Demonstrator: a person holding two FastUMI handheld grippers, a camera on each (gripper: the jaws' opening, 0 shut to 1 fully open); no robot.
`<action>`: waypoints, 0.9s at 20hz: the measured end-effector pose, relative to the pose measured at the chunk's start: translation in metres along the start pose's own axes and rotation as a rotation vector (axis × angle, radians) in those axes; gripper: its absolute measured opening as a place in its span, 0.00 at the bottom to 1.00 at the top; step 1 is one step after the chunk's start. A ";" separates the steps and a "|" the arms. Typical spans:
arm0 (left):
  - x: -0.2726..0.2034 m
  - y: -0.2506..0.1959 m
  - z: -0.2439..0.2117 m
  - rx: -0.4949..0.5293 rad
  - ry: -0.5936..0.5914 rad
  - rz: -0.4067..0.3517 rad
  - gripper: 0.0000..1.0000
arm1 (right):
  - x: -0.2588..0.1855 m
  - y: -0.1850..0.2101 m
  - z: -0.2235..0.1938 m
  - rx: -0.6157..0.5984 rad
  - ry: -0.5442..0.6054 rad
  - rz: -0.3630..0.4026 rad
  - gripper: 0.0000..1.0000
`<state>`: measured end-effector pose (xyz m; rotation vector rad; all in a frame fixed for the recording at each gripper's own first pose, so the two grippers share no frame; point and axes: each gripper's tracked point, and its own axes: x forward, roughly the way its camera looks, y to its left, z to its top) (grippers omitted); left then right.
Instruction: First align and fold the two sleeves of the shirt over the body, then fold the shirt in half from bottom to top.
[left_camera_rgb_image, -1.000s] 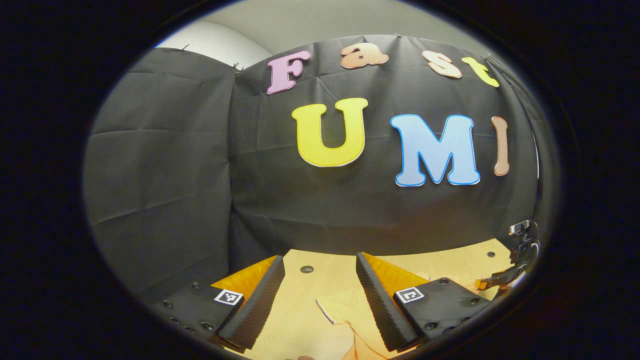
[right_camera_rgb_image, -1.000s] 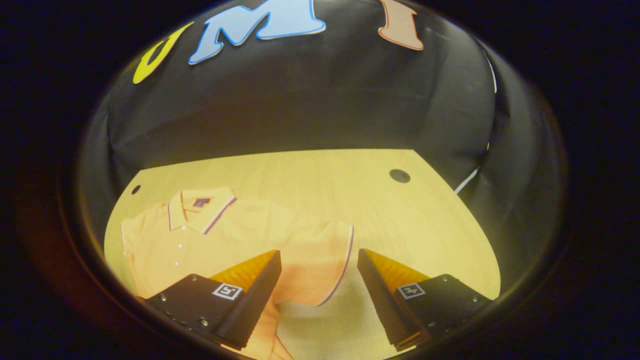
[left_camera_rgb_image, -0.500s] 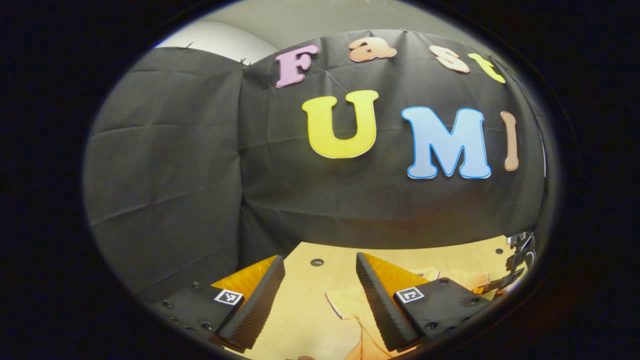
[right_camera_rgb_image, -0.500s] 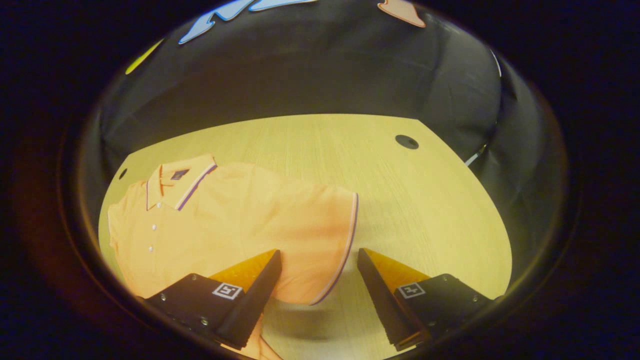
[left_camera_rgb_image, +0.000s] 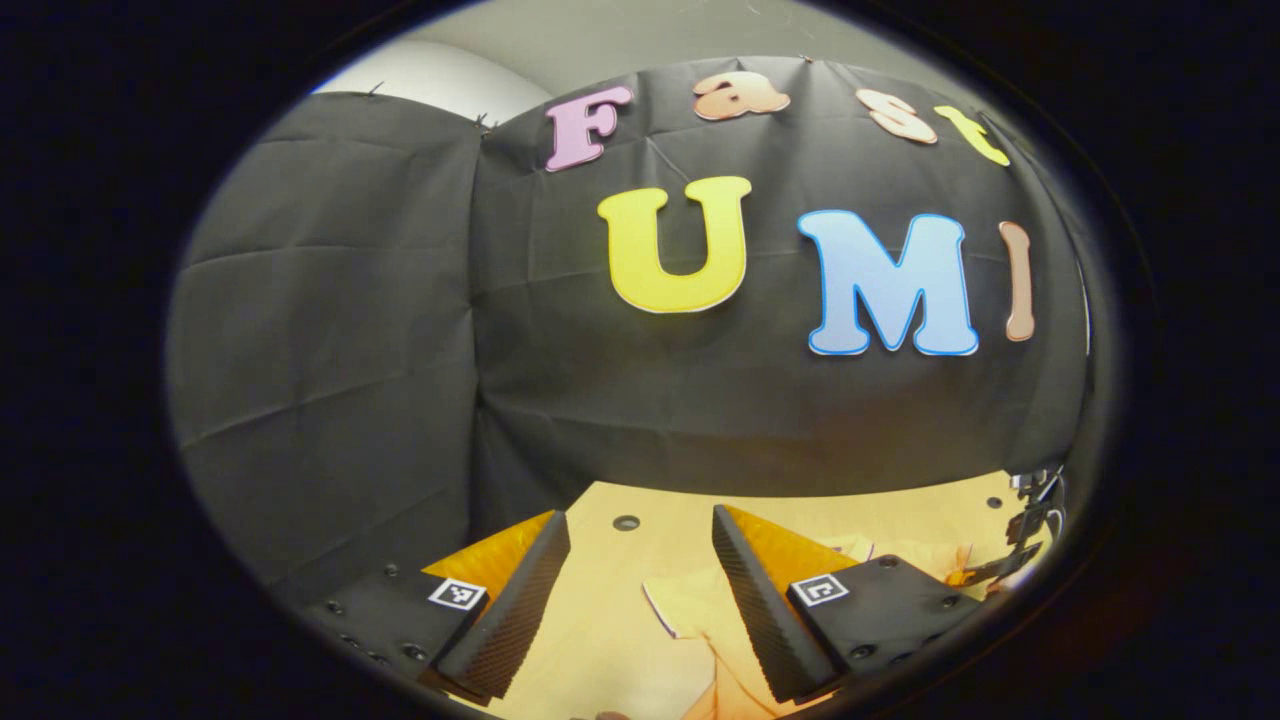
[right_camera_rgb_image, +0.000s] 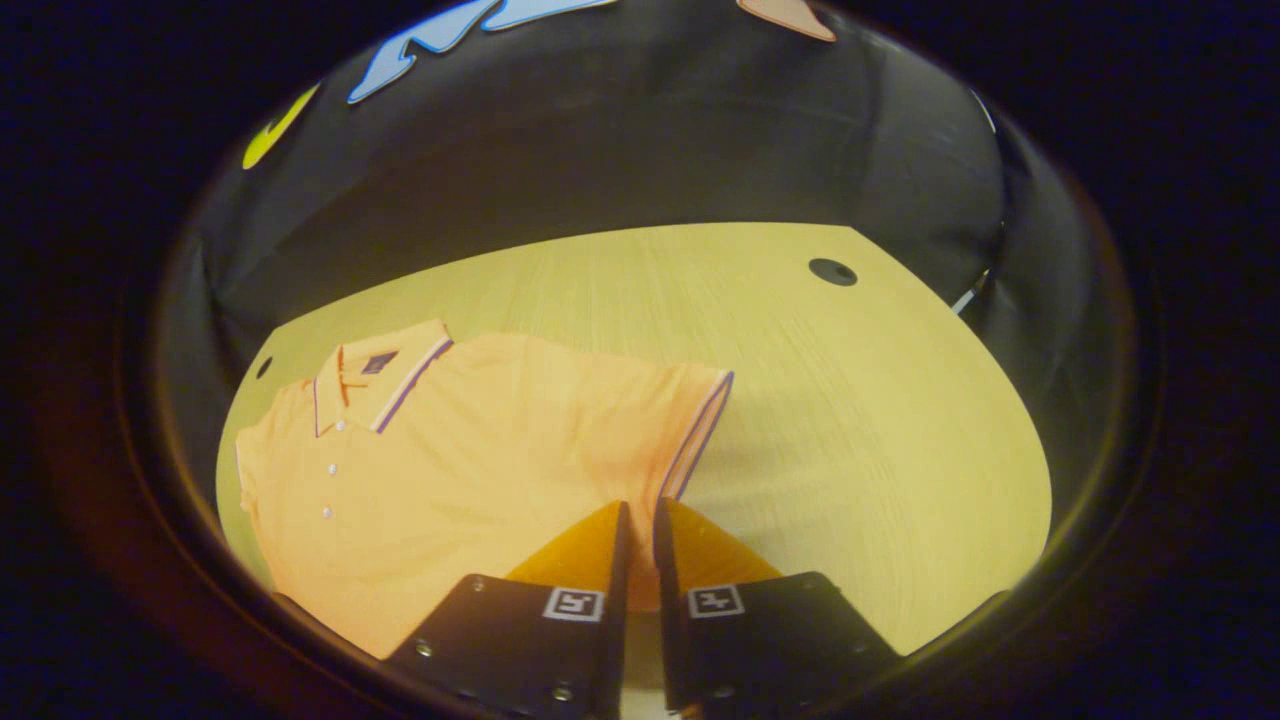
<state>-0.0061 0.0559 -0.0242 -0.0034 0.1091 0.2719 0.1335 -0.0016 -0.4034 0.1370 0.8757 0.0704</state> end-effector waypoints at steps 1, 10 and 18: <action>0.000 0.000 -0.002 -0.001 0.000 -0.001 0.94 | 0.004 0.000 0.001 0.016 0.004 -0.001 0.06; 0.004 0.006 -0.006 -0.018 0.011 0.004 0.94 | -0.012 0.032 0.034 -0.112 -0.037 -0.011 0.00; 0.005 0.022 -0.016 -0.029 0.020 0.028 0.94 | -0.029 0.128 0.051 -0.282 -0.109 0.117 0.00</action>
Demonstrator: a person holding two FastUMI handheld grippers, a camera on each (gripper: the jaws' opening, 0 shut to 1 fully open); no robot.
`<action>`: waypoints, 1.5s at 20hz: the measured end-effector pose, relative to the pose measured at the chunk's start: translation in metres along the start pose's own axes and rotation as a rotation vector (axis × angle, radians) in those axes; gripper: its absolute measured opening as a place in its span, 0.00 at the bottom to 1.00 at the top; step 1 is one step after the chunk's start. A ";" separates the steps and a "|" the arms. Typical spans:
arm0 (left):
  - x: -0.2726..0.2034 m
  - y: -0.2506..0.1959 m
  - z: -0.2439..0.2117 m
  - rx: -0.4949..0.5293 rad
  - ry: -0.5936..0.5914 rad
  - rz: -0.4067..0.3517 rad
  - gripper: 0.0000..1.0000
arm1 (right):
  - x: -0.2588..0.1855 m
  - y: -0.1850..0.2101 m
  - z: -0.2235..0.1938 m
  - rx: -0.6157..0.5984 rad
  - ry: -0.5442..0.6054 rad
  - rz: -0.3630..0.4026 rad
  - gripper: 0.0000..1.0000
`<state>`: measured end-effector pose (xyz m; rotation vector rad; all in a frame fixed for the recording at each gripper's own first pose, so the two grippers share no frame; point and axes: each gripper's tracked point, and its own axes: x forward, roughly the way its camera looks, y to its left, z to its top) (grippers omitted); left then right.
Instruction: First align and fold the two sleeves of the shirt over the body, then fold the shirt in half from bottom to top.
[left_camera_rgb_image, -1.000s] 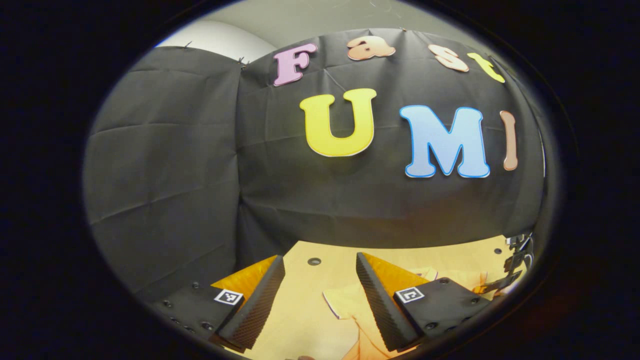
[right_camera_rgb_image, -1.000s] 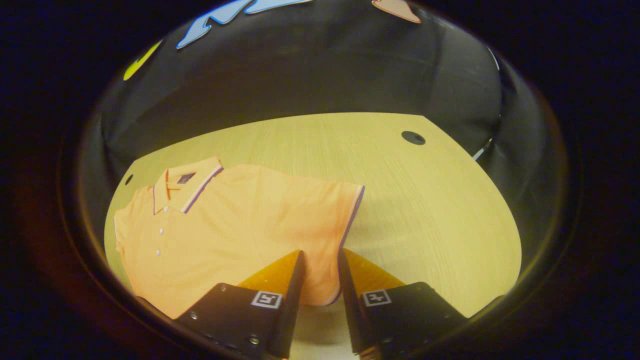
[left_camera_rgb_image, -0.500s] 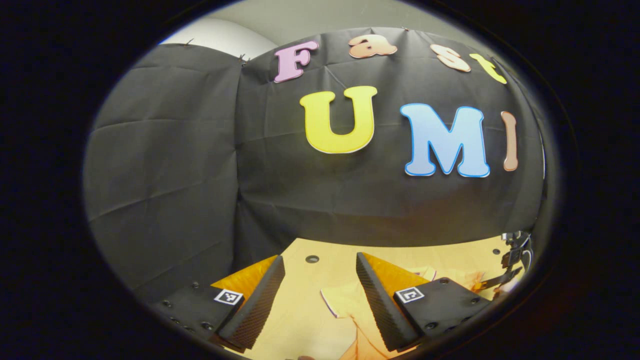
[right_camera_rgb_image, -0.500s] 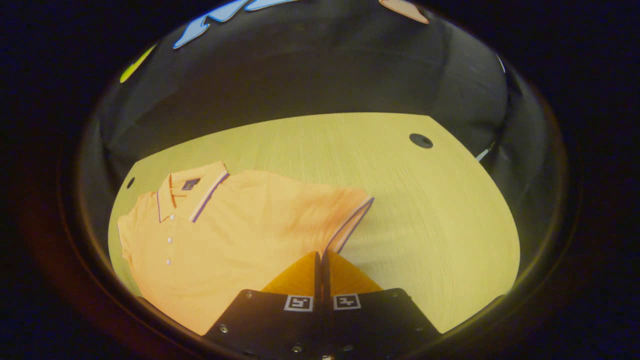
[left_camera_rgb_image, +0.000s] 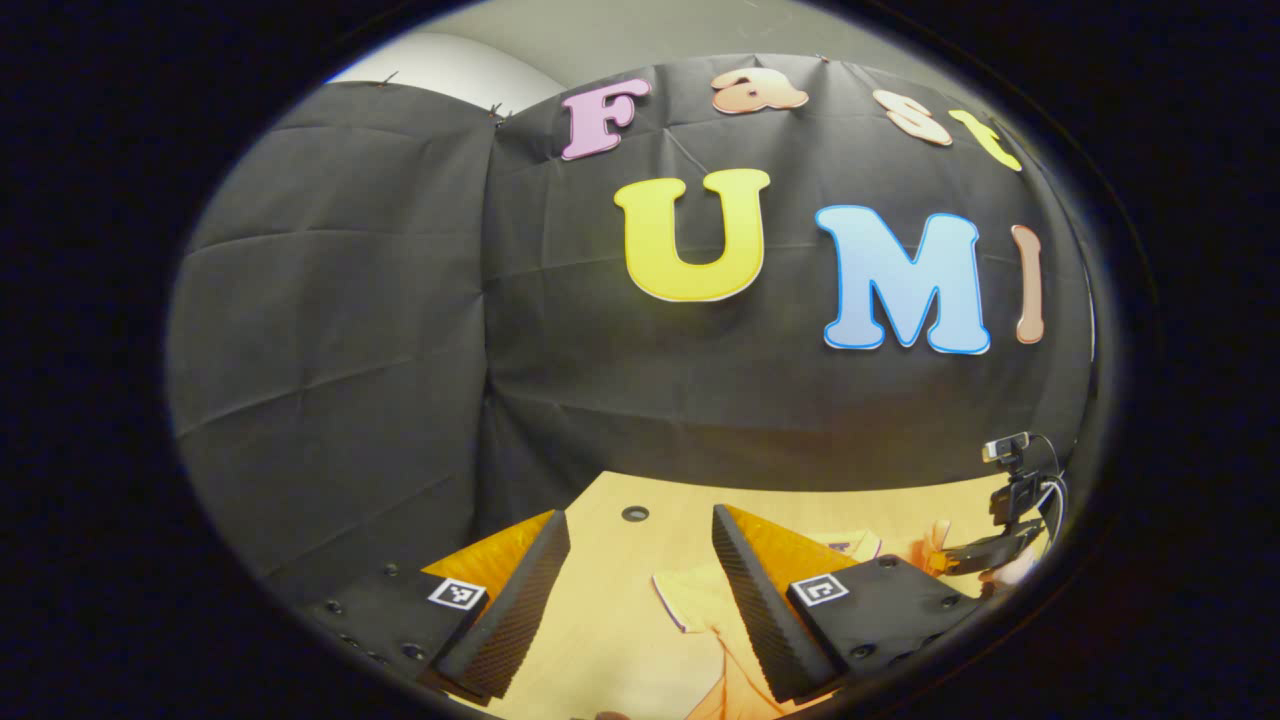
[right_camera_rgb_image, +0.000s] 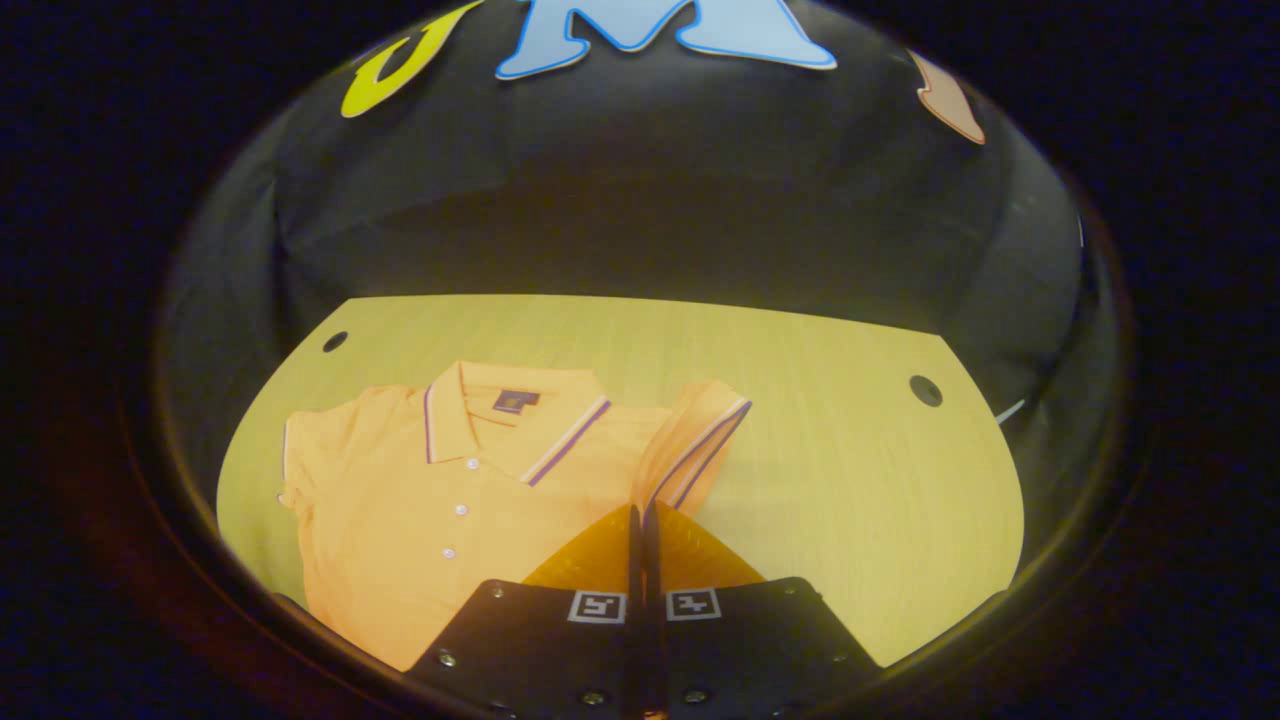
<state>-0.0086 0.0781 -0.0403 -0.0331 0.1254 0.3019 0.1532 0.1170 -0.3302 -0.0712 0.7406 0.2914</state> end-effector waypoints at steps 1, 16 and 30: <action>-0.001 0.006 -0.003 0.001 0.001 0.007 0.94 | 0.001 0.012 0.000 -0.020 0.002 0.018 0.00; -0.006 0.046 -0.023 -0.006 0.037 0.051 0.94 | 0.027 0.076 -0.051 -0.120 0.157 0.086 0.12; 0.042 0.014 -0.080 -0.016 0.110 -0.050 0.95 | -0.034 0.067 -0.014 -0.087 0.034 0.060 0.20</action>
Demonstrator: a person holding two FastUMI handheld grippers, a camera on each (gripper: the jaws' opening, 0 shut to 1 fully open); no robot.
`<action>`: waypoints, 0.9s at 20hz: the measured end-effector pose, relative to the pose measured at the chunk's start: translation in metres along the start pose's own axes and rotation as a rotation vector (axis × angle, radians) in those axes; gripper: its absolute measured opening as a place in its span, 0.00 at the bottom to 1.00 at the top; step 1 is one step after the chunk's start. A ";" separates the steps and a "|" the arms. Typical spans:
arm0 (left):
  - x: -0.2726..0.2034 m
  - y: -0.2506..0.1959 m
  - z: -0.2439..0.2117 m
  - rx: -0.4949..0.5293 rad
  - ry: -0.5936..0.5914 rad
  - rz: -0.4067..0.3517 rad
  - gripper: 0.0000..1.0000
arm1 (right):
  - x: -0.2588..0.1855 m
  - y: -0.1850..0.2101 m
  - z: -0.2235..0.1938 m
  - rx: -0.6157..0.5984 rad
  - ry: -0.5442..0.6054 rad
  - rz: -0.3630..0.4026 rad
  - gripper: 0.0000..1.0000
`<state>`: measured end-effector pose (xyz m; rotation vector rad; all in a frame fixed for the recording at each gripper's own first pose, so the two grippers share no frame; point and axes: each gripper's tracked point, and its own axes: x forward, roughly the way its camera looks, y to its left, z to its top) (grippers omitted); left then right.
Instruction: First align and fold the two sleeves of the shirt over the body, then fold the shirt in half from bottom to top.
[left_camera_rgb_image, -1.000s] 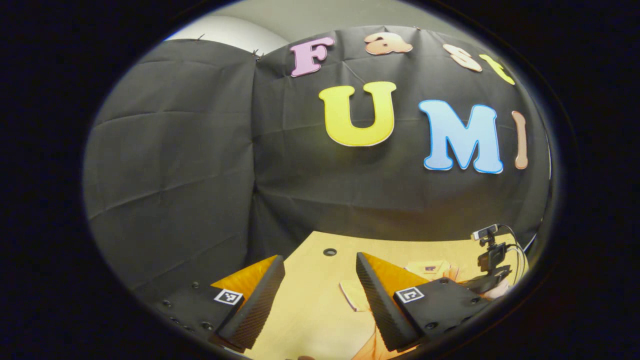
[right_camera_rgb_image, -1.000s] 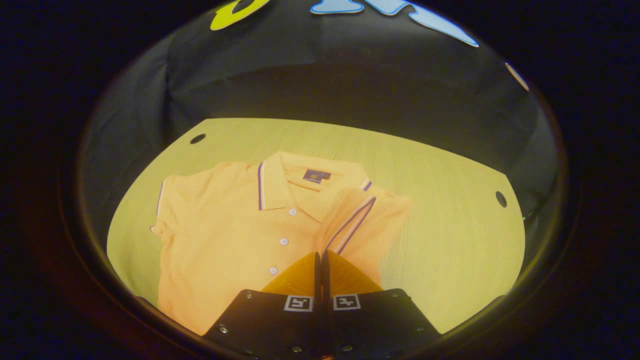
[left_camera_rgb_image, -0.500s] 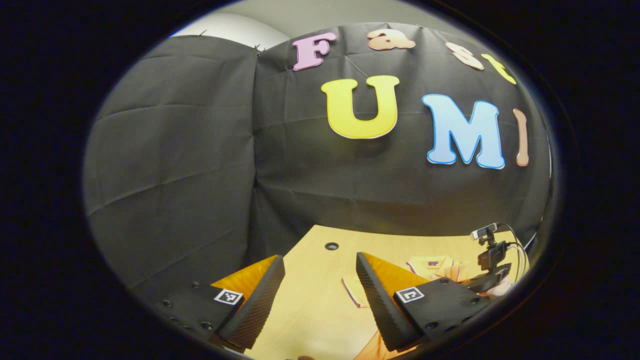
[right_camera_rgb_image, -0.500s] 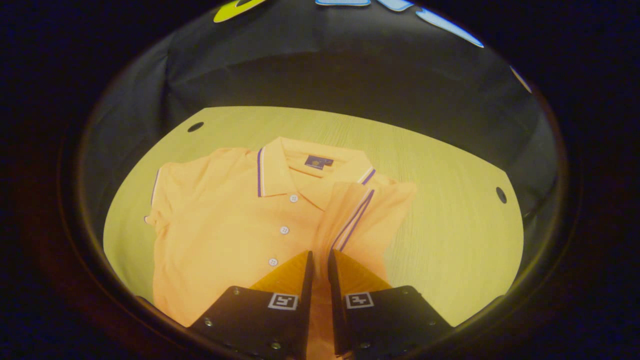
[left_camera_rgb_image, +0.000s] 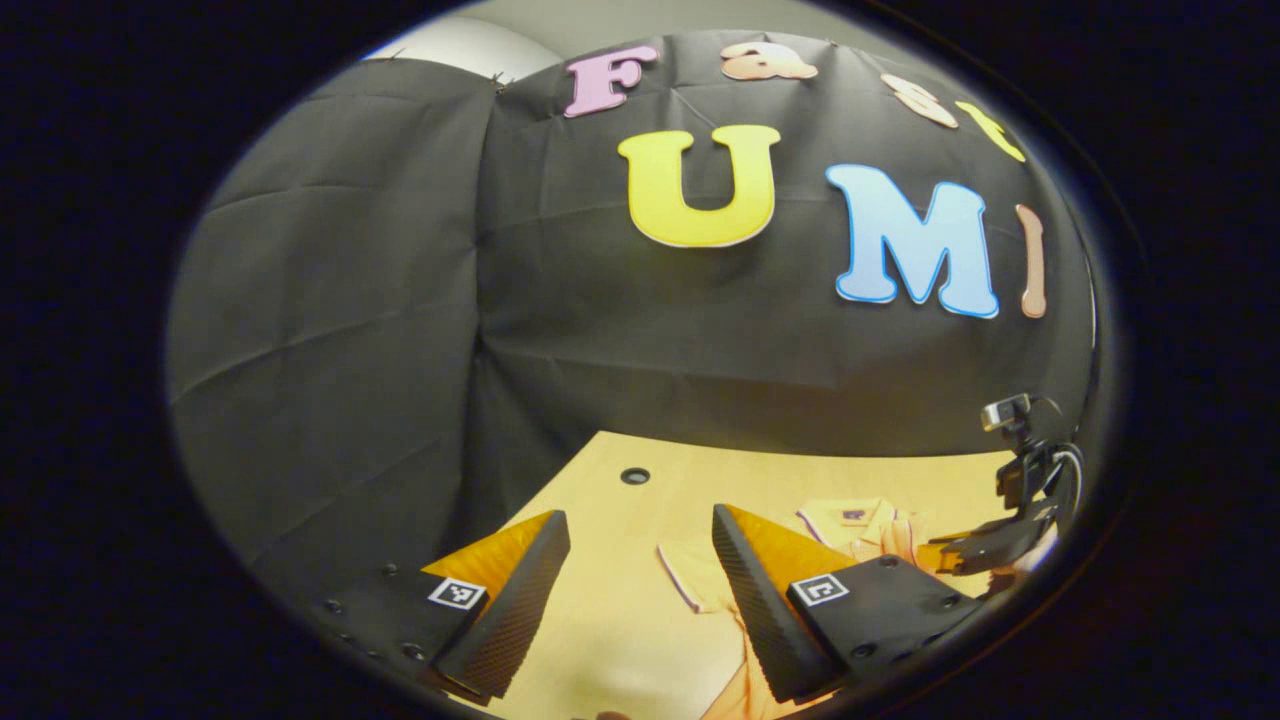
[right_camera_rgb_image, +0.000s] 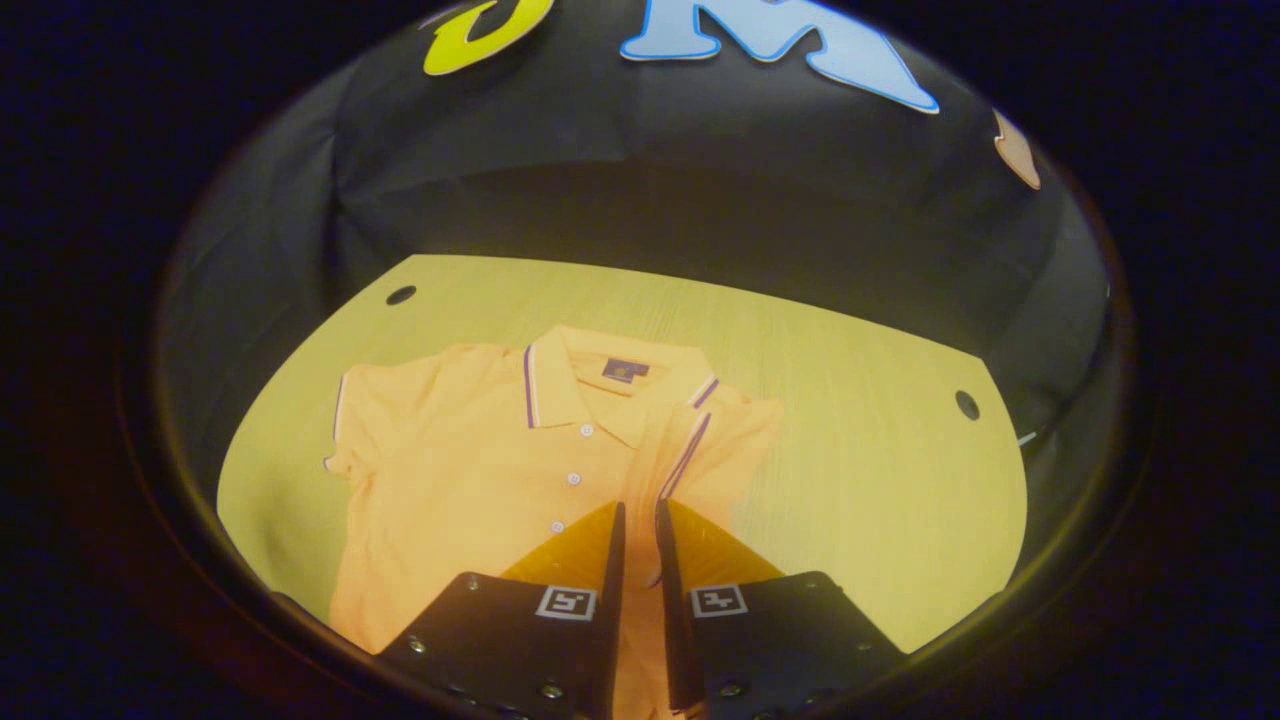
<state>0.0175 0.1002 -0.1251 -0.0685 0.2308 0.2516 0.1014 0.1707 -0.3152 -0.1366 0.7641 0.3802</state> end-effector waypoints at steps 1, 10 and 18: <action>0.009 -0.003 -0.010 0.003 0.013 -0.007 0.96 | -0.008 0.000 0.002 0.007 -0.009 0.002 0.20; 0.088 -0.040 -0.103 0.000 0.177 -0.097 0.96 | -0.082 -0.006 0.004 0.070 -0.080 -0.016 0.20; 0.146 -0.063 -0.186 0.010 0.336 -0.107 0.95 | -0.121 -0.039 -0.028 0.137 -0.041 -0.101 0.20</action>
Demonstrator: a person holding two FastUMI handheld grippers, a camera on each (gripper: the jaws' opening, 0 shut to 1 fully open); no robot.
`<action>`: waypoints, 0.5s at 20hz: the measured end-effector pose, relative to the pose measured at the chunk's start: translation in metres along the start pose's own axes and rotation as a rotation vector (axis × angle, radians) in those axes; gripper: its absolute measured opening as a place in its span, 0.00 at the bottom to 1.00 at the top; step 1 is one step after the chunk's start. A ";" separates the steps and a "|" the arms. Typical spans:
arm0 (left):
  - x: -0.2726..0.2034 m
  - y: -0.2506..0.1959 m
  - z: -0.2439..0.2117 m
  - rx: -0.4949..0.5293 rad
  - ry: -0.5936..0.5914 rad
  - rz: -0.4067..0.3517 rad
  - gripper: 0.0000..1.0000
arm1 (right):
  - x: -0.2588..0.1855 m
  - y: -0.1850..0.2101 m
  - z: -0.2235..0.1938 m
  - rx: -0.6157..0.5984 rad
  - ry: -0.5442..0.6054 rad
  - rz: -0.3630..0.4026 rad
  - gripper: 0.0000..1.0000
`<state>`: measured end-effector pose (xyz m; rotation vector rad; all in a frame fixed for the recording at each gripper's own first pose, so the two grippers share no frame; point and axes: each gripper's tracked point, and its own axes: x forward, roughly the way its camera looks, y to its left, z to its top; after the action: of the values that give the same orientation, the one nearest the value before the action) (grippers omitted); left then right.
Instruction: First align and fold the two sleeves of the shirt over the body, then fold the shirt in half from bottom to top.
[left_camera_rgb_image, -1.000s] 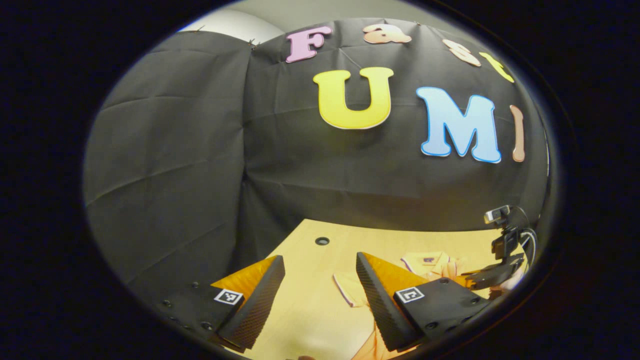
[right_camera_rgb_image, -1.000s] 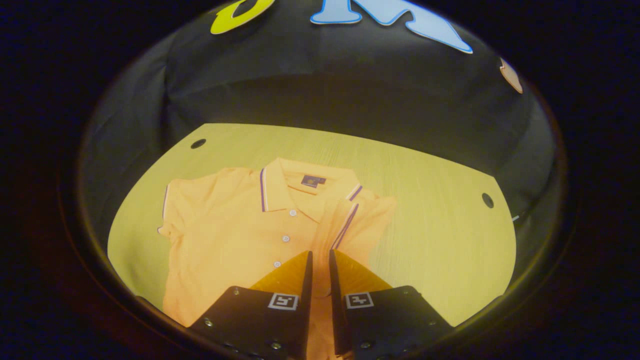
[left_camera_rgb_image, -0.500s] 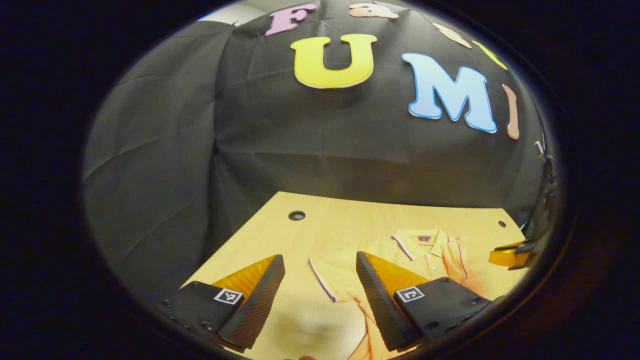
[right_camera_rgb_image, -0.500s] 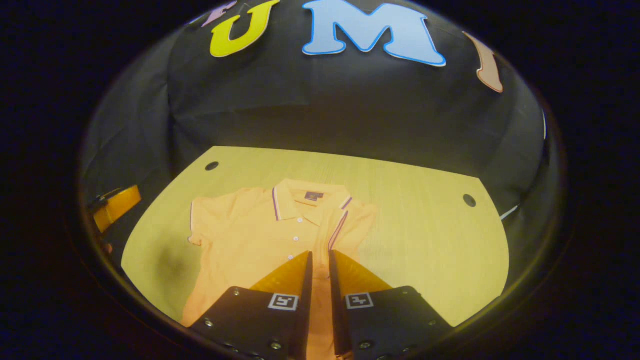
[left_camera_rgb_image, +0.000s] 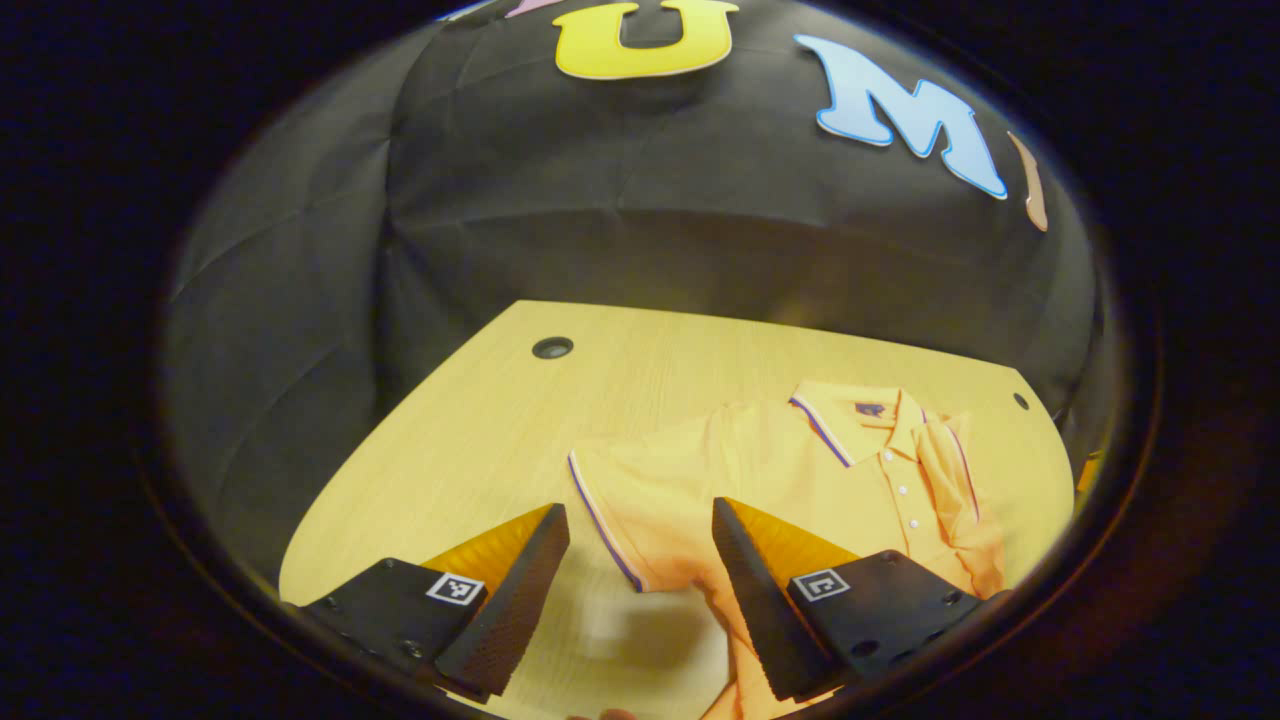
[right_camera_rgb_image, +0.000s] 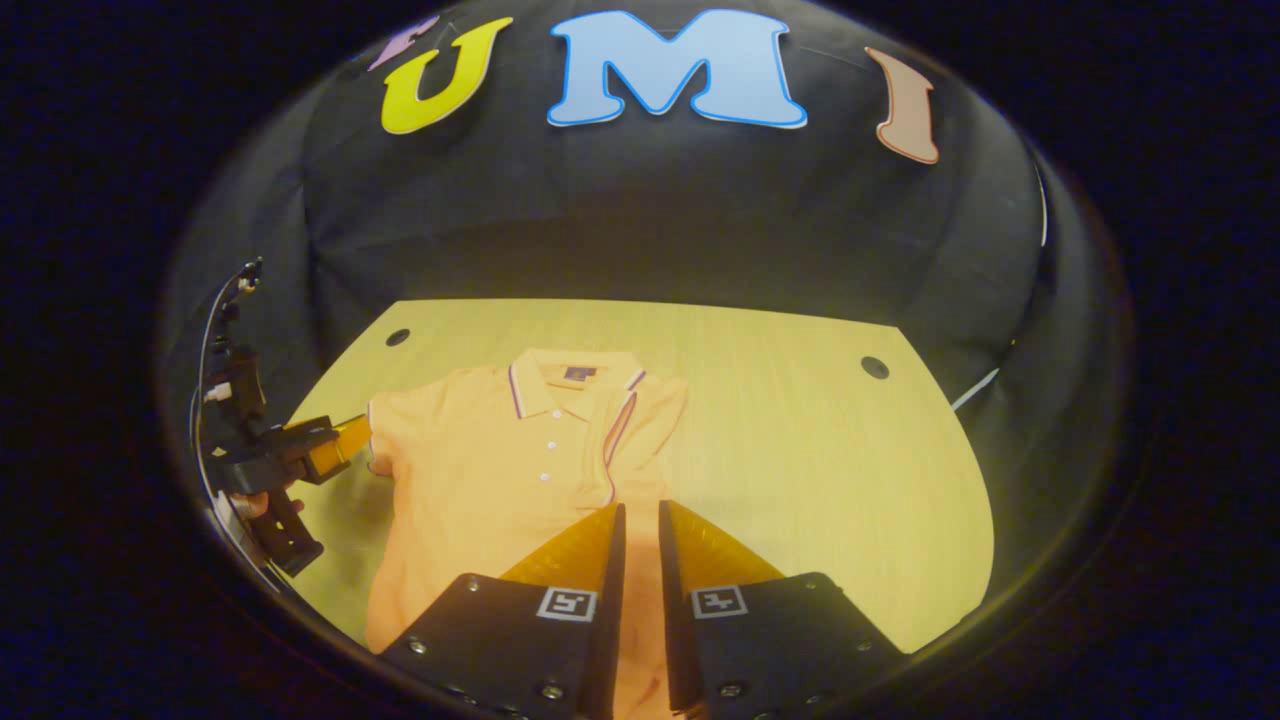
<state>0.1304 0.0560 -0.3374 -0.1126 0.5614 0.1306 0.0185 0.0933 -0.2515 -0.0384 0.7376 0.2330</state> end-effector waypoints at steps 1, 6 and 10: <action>0.005 0.001 -0.006 -0.006 0.019 0.003 0.95 | -0.001 -0.003 -0.003 0.009 0.007 -0.009 0.20; 0.024 0.000 -0.032 -0.043 0.091 0.007 0.97 | -0.006 -0.018 -0.009 0.021 0.022 -0.040 0.20; 0.030 -0.001 -0.051 -0.077 0.136 0.023 0.98 | -0.006 -0.023 -0.008 0.032 0.024 -0.047 0.20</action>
<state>0.1293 0.0510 -0.3966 -0.1908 0.6933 0.1678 0.0138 0.0686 -0.2548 -0.0285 0.7630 0.1766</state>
